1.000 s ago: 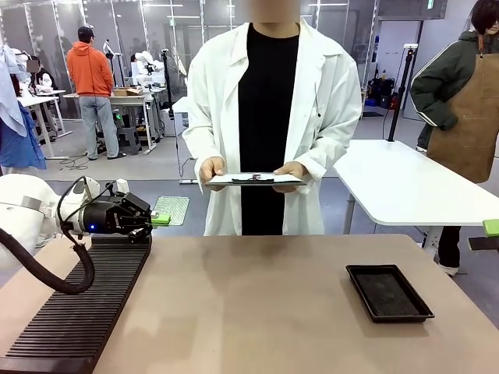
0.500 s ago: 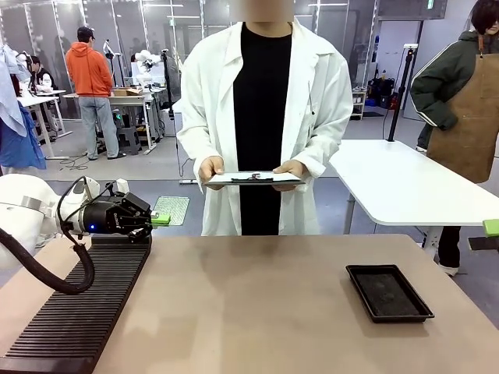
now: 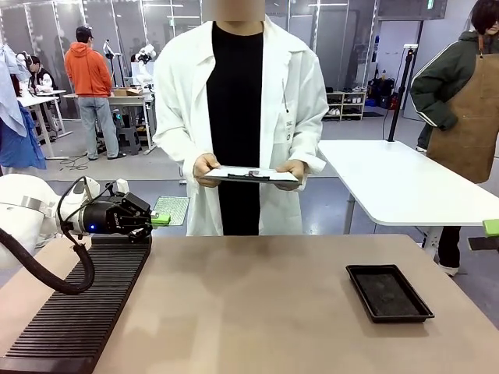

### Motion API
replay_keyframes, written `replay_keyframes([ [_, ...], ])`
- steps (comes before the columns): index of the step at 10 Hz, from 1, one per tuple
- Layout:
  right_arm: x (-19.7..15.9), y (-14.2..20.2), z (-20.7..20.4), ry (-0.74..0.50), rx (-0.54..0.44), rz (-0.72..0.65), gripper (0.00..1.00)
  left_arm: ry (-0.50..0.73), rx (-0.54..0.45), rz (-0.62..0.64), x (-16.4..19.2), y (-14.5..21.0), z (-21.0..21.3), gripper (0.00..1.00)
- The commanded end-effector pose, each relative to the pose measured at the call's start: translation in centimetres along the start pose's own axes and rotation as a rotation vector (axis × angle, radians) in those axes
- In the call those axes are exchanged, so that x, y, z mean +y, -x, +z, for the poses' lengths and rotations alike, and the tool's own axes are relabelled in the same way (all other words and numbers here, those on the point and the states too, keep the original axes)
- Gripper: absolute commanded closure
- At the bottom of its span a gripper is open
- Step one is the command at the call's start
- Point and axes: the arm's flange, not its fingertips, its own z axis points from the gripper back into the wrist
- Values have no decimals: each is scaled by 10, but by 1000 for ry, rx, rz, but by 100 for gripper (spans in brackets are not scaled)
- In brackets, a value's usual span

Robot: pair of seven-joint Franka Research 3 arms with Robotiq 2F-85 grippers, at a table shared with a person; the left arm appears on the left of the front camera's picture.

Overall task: Inspect the PCB.
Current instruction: Release the Blank PCB you were holding.

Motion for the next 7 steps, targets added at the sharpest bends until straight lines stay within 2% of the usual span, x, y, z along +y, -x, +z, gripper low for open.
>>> replay_keyframes([
  [1, -1, -2, 0, -5, -8, 19, 0, -10, -3, -1, 0, 0, -1, 97],
  [7, -1, -2, 0, -5, -8, 19, 0, -10, -3, -1, 0, 0, -1, 97],
])
